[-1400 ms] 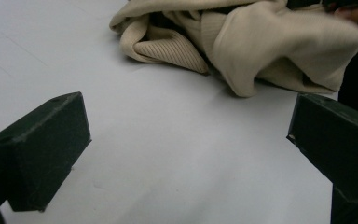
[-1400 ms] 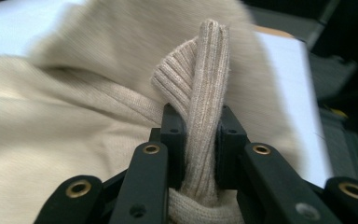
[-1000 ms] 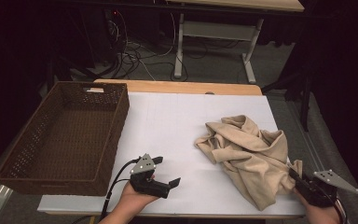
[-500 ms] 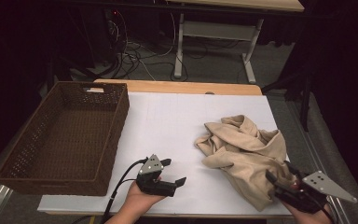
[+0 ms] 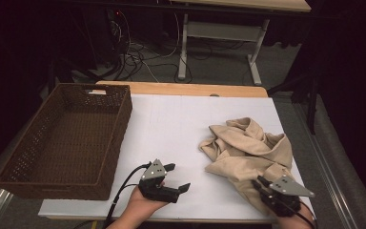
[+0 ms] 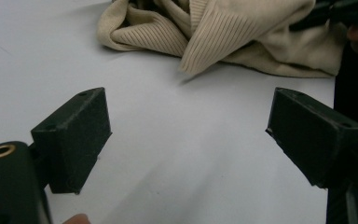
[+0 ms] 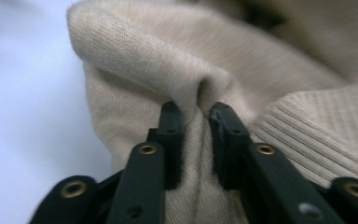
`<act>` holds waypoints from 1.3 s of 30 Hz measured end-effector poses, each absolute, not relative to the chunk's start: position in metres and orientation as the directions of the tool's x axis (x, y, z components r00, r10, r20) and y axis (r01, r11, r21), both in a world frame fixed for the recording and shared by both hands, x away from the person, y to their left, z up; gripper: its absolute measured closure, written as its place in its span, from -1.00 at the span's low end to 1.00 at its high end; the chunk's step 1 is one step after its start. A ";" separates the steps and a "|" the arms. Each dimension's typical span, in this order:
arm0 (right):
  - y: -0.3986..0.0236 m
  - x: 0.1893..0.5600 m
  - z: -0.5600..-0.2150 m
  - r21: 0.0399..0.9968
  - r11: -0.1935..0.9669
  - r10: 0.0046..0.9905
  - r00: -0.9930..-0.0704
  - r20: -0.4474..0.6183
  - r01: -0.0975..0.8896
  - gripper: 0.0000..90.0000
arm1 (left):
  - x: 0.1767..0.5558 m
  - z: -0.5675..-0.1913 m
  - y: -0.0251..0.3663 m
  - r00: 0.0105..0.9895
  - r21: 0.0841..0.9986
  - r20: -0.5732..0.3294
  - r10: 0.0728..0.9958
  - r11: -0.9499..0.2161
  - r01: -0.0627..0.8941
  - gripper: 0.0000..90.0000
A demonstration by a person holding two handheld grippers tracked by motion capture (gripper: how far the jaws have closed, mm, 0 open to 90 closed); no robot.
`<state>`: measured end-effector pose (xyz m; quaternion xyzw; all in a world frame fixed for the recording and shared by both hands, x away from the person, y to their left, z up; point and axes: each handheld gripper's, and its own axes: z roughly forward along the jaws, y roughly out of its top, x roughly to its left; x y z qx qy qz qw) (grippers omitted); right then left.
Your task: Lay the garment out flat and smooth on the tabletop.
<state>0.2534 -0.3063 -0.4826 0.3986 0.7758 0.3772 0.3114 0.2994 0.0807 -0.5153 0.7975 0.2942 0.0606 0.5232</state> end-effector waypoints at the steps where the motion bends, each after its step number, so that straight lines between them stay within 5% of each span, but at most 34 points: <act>1: -0.314 0.252 -0.478 0.849 0.378 0.870 -0.454 -0.189 0.370 0.74 | 0.300 -0.515 0.080 0.819 0.870 -0.214 0.533 -0.277 0.407 -0.74; 9: -0.396 0.248 -0.470 0.915 0.152 0.974 -0.215 -0.074 0.373 0.75 | 0.309 -0.512 0.053 0.833 0.862 -0.189 0.521 -0.319 0.395 -0.74; 24: -0.392 0.256 -0.485 0.901 0.157 0.961 -0.273 -0.044 0.404 0.74 | 0.359 -0.512 -0.080 0.869 0.804 -0.132 0.477 -0.461 0.375 -0.73; 25: -0.392 0.255 -0.485 0.902 0.157 0.960 -0.276 -0.045 0.402 0.74 | 0.361 -0.513 -0.084 0.869 0.795 -0.121 0.481 -0.477 0.374 -0.68; 28: -0.390 0.254 -0.484 0.903 0.161 0.958 -0.284 -0.045 0.399 0.72 | 0.364 -0.515 -0.084 0.876 0.783 -0.135 0.463 -0.492 0.381 0.16; 30: -0.389 0.255 -0.484 0.905 0.159 0.956 -0.292 -0.041 0.395 0.71 | 0.359 -0.514 -0.082 0.891 0.787 -0.099 0.443 -0.513 0.342 0.55; 33: -0.388 0.254 -0.483 0.910 0.146 0.951 -0.307 -0.022 0.388 0.60 | 0.352 -0.515 -0.068 0.888 0.809 -0.107 0.447 -0.480 0.339 0.63; 39: -0.378 0.252 -0.479 0.927 0.093 0.921 -0.386 0.059 0.362 -0.02 | 0.330 -0.515 -0.025 0.877 0.836 -0.106 0.468 -0.436 0.333 0.65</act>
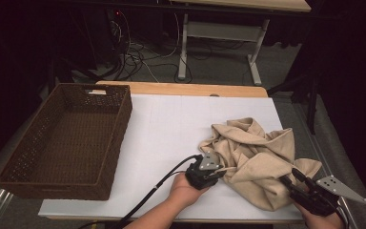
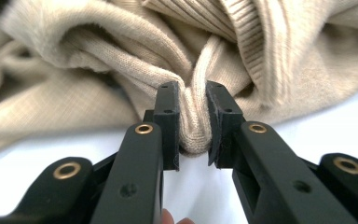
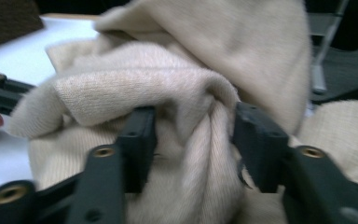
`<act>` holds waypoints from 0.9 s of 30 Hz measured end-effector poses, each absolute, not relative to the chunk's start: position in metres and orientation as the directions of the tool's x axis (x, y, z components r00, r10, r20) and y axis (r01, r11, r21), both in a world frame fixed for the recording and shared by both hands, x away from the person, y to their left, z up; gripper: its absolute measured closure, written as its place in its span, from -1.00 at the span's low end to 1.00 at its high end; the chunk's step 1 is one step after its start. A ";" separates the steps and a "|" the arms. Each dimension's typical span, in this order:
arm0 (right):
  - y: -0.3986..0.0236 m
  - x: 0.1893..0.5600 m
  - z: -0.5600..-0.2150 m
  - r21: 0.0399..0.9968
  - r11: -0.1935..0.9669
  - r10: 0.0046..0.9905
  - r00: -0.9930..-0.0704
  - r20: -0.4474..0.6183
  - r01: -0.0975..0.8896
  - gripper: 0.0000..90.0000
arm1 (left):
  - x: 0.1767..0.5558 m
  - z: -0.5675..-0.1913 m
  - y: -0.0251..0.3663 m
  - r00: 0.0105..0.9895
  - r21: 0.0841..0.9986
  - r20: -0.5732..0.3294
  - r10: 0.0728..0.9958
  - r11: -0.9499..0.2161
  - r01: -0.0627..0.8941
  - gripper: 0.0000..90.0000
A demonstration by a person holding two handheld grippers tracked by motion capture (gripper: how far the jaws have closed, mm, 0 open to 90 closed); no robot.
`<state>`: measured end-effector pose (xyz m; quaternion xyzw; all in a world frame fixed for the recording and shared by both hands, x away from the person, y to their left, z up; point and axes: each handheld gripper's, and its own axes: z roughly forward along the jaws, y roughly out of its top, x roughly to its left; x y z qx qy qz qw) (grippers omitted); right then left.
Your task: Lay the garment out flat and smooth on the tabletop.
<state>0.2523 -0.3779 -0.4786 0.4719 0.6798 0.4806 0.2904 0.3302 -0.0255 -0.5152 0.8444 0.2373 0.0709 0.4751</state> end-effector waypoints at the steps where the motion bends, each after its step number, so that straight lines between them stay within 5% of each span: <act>1: -0.375 0.252 -0.477 0.931 0.094 0.912 -0.405 0.062 0.354 -0.06 | 0.326 -0.516 -0.018 0.874 0.839 -0.105 0.475 -0.429 0.334 0.65; 21: -0.329 0.246 -0.470 0.932 0.159 0.848 -0.529 0.039 0.325 -0.14 | 0.257 -0.519 0.103 0.805 0.823 -0.106 0.583 -0.403 0.401 0.63; 23: -0.324 0.247 -0.469 0.932 0.174 0.844 -0.536 0.026 0.319 -0.14 | 0.260 -0.518 0.100 0.806 0.830 -0.123 0.579 -0.385 0.403 0.55; 27: -0.311 0.251 -0.463 0.935 0.196 0.831 -0.556 0.001 0.295 -0.14 | 0.268 -0.514 0.096 0.805 0.845 -0.156 0.573 -0.345 0.409 0.04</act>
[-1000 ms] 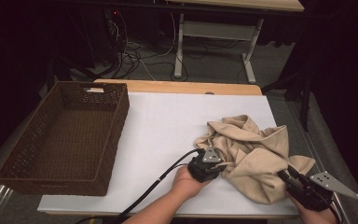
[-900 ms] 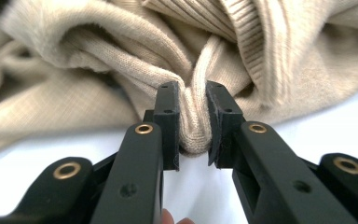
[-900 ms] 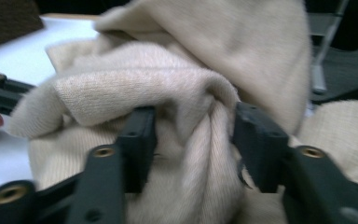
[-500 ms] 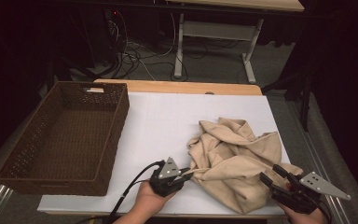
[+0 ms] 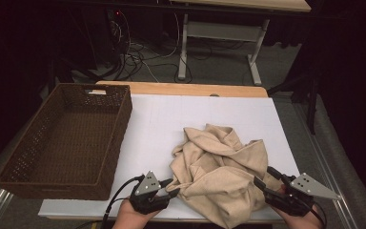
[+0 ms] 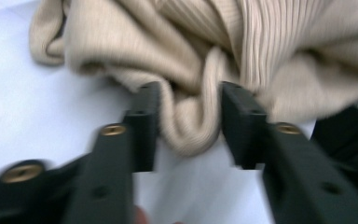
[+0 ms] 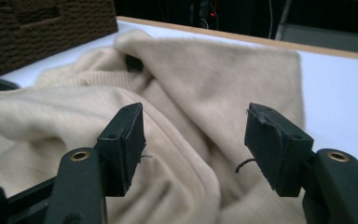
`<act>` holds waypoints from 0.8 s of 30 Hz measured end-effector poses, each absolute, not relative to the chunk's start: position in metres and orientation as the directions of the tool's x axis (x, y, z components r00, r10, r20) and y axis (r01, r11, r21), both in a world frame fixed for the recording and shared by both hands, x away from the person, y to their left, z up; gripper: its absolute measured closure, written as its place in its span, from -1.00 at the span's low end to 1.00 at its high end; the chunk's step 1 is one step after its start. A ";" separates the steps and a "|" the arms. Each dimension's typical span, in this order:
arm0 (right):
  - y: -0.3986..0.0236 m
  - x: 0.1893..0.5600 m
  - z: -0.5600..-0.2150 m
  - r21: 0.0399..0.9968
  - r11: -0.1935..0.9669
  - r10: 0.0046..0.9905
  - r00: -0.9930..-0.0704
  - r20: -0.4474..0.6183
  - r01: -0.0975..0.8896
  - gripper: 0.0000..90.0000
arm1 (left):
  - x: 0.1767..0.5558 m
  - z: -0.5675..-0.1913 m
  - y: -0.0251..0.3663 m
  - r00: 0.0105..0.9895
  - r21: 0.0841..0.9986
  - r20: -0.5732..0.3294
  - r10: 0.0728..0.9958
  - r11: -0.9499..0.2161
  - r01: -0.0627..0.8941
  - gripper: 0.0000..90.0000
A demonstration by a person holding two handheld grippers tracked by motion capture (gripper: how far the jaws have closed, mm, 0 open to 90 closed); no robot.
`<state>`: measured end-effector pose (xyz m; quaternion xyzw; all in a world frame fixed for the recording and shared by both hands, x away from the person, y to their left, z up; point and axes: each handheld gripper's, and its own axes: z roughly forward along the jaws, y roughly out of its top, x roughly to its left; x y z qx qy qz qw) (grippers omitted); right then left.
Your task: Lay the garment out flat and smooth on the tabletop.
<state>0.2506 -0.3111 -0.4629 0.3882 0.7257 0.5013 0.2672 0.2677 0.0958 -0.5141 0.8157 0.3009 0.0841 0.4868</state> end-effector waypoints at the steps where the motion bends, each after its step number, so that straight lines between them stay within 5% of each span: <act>1: -0.307 0.252 -0.461 0.936 0.200 0.827 -0.563 -0.003 0.289 -0.15 | 0.272 -0.509 0.095 0.799 0.865 -0.166 0.578 -0.303 0.400 -0.05; 7: -0.281 0.269 -0.446 0.936 0.247 0.795 -0.605 -0.046 0.252 -0.16 | 0.294 -0.496 0.084 0.764 0.869 -0.164 0.624 -0.274 0.411 -0.59; 15: -0.222 0.320 -0.442 0.871 0.420 0.743 -0.647 -0.171 0.253 -0.16 | 0.310 -0.506 0.081 0.756 0.859 -0.187 0.627 -0.269 0.435 -0.62; 17: -0.213 0.330 -0.449 0.832 0.475 0.736 -0.647 -0.199 0.286 0.10 | 0.308 -0.506 0.082 0.761 0.865 -0.190 0.620 -0.260 0.428 -0.62; 18: -0.213 0.331 -0.452 0.820 0.495 0.737 -0.639 -0.220 0.289 0.59 | 0.307 -0.505 0.082 0.763 0.866 -0.187 0.618 -0.263 0.425 -0.62; 19: -0.215 0.331 -0.453 0.821 0.498 0.739 -0.632 -0.234 0.278 0.81 | 0.307 -0.506 0.082 0.767 0.866 -0.189 0.613 -0.264 0.424 -0.62; 24: -0.242 0.325 -0.447 0.885 0.384 0.805 -0.566 -0.181 0.263 0.89 | 0.305 -0.507 0.085 0.771 0.866 -0.188 0.608 -0.268 0.422 -0.63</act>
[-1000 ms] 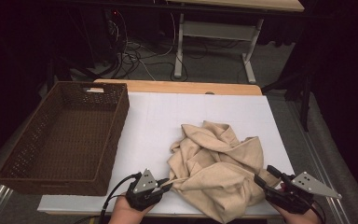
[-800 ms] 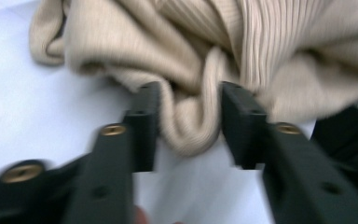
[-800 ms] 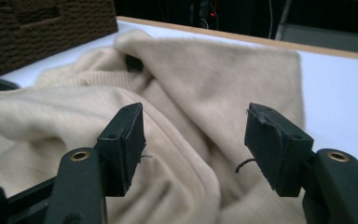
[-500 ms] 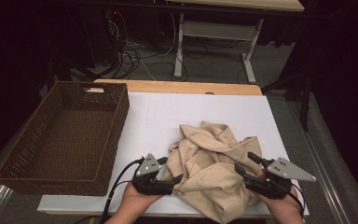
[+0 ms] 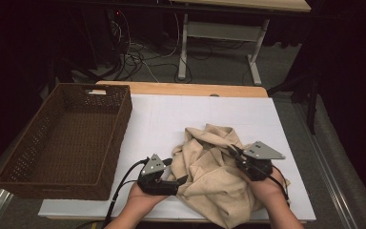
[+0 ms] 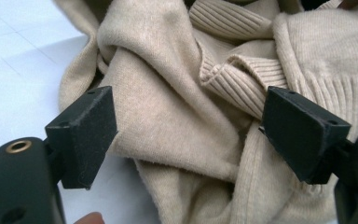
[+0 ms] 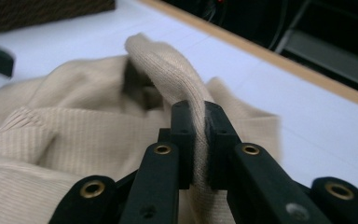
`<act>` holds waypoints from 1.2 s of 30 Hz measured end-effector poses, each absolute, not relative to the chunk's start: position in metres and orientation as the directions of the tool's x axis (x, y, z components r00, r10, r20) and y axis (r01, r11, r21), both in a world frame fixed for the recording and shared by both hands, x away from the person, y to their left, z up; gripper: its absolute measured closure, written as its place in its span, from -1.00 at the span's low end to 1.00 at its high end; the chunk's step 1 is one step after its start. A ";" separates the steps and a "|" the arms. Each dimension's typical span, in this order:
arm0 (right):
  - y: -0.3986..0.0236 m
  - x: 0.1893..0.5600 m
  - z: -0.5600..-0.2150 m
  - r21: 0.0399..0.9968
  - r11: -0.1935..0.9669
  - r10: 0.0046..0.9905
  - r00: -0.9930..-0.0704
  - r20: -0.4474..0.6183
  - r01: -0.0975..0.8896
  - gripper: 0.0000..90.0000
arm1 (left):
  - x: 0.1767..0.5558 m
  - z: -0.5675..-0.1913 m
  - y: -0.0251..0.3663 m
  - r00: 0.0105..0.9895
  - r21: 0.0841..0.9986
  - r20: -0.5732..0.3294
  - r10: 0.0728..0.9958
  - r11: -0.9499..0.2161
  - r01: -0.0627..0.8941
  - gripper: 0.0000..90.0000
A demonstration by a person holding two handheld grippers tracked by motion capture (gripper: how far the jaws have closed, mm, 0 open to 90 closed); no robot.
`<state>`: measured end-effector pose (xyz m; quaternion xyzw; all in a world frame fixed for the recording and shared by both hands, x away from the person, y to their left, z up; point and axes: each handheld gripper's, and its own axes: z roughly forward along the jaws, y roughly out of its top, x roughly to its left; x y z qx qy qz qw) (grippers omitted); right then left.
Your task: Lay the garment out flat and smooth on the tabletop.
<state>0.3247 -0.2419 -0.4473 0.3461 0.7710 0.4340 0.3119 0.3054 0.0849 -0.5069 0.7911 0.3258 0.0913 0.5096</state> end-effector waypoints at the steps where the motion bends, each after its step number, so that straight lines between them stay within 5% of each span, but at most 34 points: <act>1: -0.261 0.319 -0.444 0.903 0.338 0.831 -0.536 -0.153 0.267 0.89 | 0.305 -0.507 0.086 0.769 0.865 -0.191 0.610 -0.266 0.425 -0.62; 14: -0.368 0.282 -0.468 0.920 0.178 0.944 -0.324 -0.059 0.349 0.90 | 0.307 -0.513 0.082 0.758 0.855 -0.192 0.623 -0.273 0.441 -0.62; 21: -0.435 0.273 -0.483 0.919 0.045 0.994 -0.110 -0.002 0.391 0.90 | 0.309 -0.515 0.081 0.762 0.851 -0.187 0.620 -0.285 0.442 -0.62; 27: -0.435 0.270 -0.483 0.921 0.040 0.989 -0.145 0.018 0.388 0.77 | 0.310 -0.516 0.080 0.764 0.851 -0.193 0.616 -0.283 0.443 -0.62; 32: -0.415 0.270 -0.473 0.932 0.078 0.976 -0.216 0.000 0.354 0.25 | 0.310 -0.516 0.080 0.768 0.852 -0.184 0.614 -0.290 0.436 -0.62; 36: -0.398 0.267 -0.461 0.943 0.106 0.965 -0.262 -0.021 0.315 0.21 | 0.311 -0.516 0.081 0.767 0.852 -0.188 0.614 -0.287 0.439 -0.62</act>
